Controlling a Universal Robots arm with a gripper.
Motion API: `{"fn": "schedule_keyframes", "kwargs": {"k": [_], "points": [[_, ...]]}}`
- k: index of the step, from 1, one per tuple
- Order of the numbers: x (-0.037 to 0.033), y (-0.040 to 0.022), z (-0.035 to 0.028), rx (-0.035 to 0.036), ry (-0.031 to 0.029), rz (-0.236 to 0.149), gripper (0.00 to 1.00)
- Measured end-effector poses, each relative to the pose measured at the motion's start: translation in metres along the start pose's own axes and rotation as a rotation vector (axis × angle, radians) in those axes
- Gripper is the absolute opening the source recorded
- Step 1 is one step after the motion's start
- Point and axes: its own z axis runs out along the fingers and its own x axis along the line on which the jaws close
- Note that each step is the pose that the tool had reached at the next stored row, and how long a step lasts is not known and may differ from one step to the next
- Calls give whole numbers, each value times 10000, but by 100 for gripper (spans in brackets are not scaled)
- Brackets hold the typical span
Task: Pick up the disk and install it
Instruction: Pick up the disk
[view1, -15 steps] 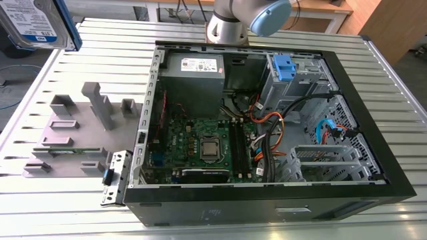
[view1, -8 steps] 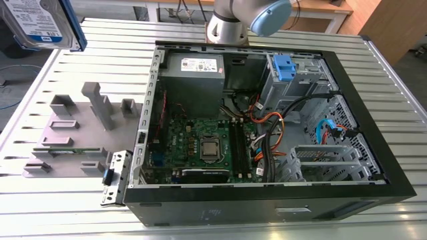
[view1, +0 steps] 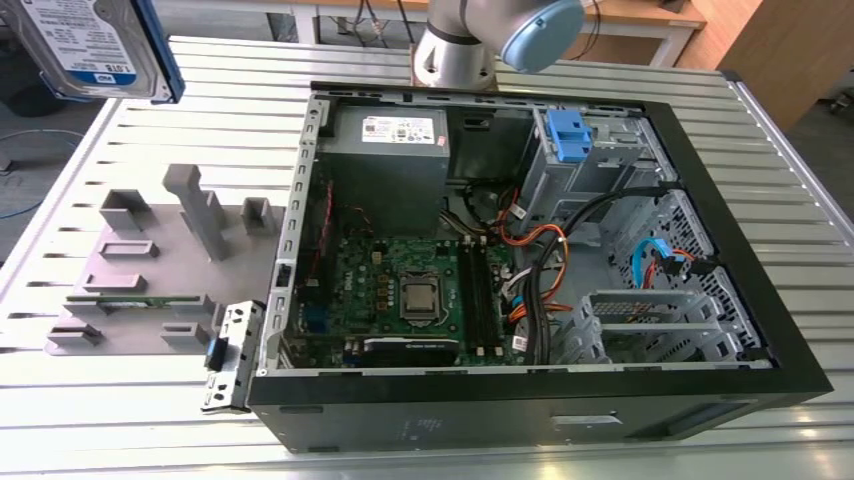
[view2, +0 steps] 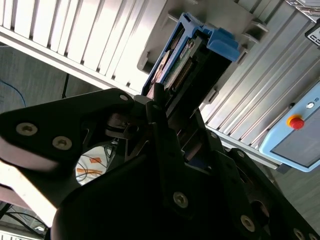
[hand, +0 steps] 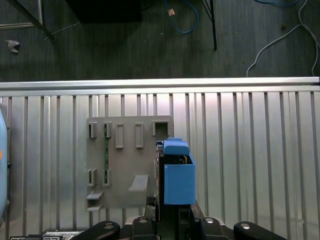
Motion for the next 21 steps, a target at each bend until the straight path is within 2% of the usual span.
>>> {"fn": "schedule_keyframes", "kwargs": {"k": [21], "points": [[-12, -329, -14, -1, 0, 0, 35]]}}
